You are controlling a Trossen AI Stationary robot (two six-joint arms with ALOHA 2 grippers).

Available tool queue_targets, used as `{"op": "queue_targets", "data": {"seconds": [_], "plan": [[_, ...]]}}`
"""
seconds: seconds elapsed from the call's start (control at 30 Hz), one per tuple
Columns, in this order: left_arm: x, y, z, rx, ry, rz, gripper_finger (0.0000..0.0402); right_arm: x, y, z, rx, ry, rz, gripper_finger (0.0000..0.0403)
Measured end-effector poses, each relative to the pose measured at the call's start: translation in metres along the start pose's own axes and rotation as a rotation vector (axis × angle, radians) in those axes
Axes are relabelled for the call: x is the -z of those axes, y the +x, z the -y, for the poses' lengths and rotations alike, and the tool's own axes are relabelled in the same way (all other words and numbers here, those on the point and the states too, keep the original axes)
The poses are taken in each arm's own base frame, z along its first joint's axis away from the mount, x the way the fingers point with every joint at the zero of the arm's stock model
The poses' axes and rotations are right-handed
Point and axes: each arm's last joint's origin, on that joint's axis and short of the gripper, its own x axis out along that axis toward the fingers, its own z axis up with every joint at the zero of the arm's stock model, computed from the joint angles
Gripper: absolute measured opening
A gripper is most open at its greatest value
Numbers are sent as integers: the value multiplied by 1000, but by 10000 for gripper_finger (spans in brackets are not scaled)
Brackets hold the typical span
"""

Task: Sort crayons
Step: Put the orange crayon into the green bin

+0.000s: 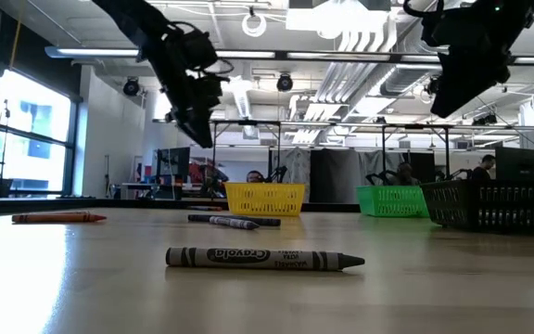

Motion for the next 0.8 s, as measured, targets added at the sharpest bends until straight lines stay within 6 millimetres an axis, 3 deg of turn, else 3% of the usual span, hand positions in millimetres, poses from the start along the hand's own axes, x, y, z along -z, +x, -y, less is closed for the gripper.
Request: {"op": "queue_targets", "data": {"seconds": [0.27, 0.5, 0.8], "plan": [[2, 29, -37, 85, -94, -104, 115, -8, 6, 9, 49, -15, 3, 130], [-17, 64, -40, 104, -6, -249, 115, -11, 8, 13, 64, -19, -5, 130], [-33, 91, -43, 135, 249, -261, 115, -11, 8, 13, 63, -37, -6, 130]]}}
